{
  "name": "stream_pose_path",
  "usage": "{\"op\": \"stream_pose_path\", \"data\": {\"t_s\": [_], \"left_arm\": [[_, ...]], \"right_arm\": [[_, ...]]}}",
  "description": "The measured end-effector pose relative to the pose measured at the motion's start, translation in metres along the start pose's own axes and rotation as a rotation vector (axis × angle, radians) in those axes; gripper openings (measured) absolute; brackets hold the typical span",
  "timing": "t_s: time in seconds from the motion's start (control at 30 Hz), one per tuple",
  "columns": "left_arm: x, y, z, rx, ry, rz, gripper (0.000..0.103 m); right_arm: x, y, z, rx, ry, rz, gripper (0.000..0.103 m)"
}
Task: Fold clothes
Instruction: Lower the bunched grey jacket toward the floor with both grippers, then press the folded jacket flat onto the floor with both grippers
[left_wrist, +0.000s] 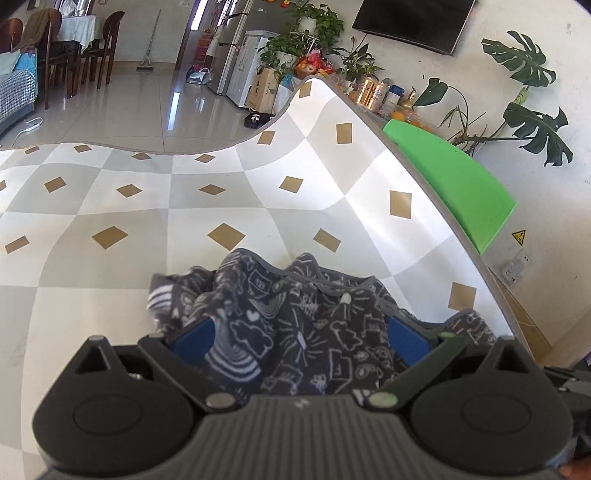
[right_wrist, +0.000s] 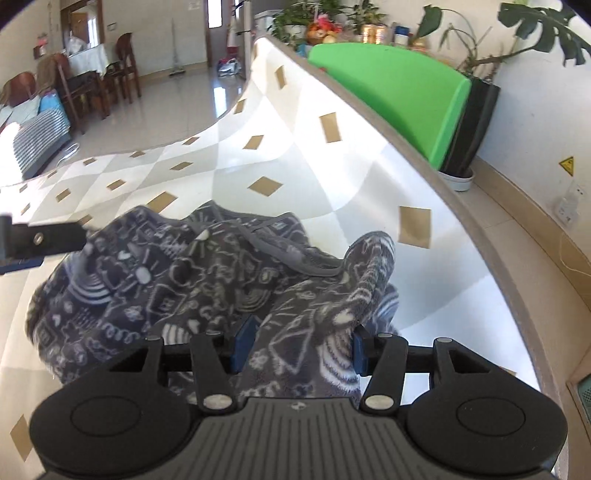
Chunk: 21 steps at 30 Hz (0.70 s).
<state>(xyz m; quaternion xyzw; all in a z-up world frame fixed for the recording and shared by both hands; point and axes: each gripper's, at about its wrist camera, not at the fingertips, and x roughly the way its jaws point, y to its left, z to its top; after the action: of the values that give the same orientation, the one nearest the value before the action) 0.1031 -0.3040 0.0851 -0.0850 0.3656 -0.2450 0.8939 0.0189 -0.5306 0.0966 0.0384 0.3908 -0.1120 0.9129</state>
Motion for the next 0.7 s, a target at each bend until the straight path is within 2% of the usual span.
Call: {"op": "stream_pose_path", "data": {"t_s": [0.13, 0.23, 0.37, 0.43, 0.5, 0.57, 0.7], "left_arm": [[-0.006, 0.002, -0.006, -0.007, 0.0, -0.003, 0.103], [-0.007, 0.0, -0.012, 0.005, 0.014, -0.007, 0.103], [-0.004, 0.0, -0.022, 0.001, 0.043, -0.005, 0.103], [0.001, 0.004, -0.027, -0.014, 0.064, 0.0, 0.103], [0.005, 0.008, -0.032, -0.025, 0.082, 0.005, 0.103], [0.009, 0.011, -0.036, -0.033, 0.098, 0.01, 0.103], [0.018, 0.018, -0.043, -0.048, 0.129, 0.019, 0.103]], "right_arm": [[-0.005, -0.019, 0.005, 0.085, -0.036, 0.033, 0.051], [-0.011, -0.021, 0.009, 0.091, -0.071, 0.065, 0.051], [-0.03, -0.019, 0.015, 0.1, -0.215, 0.033, 0.051], [-0.035, -0.021, 0.017, 0.117, -0.252, 0.06, 0.052], [-0.032, -0.022, 0.017, 0.14, -0.218, 0.119, 0.052], [-0.018, -0.019, 0.016, 0.16, -0.143, 0.164, 0.052], [0.01, -0.015, 0.005, 0.206, 0.012, 0.177, 0.052]]}}
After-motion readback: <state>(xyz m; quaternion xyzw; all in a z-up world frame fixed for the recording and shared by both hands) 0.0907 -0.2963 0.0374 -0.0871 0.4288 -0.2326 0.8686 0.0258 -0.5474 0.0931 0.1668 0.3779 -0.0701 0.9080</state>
